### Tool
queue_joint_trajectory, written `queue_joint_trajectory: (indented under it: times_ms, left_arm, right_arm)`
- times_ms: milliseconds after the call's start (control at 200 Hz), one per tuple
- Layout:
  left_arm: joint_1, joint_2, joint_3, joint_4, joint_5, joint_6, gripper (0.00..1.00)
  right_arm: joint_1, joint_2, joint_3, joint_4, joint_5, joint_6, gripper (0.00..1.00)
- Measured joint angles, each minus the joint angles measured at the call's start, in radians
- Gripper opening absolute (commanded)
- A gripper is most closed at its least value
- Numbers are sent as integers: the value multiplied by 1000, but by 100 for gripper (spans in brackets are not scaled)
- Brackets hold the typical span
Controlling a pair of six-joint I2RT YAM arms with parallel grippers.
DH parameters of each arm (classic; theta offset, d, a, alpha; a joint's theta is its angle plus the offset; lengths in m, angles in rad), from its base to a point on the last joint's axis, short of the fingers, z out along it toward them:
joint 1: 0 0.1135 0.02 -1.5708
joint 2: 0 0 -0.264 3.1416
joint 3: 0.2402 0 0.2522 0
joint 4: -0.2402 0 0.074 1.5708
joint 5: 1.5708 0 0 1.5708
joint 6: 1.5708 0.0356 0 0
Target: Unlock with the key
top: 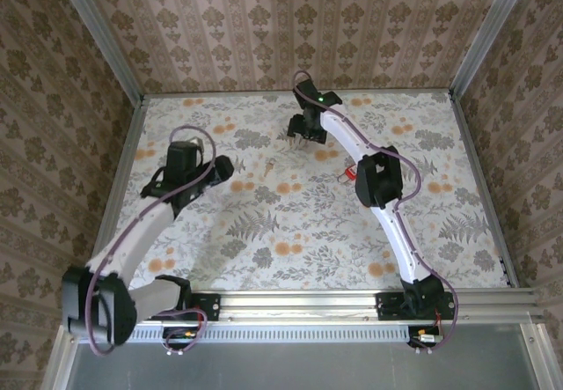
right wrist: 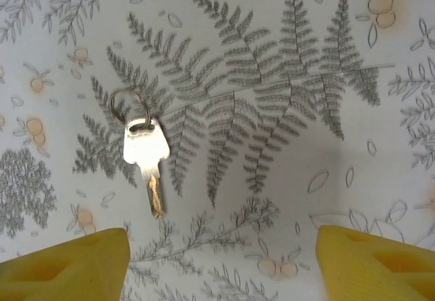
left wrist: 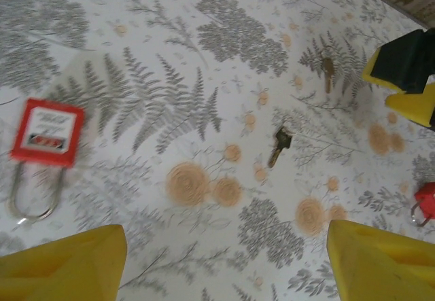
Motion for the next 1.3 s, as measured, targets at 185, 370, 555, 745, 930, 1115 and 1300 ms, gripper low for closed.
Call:
queue_joint_trajectory:
  times_ms: [185,370,555,745,930,1115,1300]
  left_arm:
    - [-53,443,328,122,133,16,77]
    - [-115,779,655,185,262,25,88]
    - [-115,1040,915,201,375,-31,100]
    - [-111,1194,1099,133,389,-107,100]
    - [-117,1297,1287,30,391,-199,96]
    - [-131,1376,1416,-92,380,-253,95]
    - [-139,1397,1455,-164,361,-298,92]
  right_arm:
    - [-7,-362,-498,114,-5,-2,83]
    - [-101,-774,-933,314,-64,8,85]
    - [-180,-1016,-1246,445,-117,27,88]
    - [-214,-1147,-1401,471,-159,27,89]
    - [-237,-1249,-1418,488,-182,27,89]
    - [-254,-1291,-1418,494,-200,26,89]
    - [-277,-1324,-1421,494,-211,23,89]
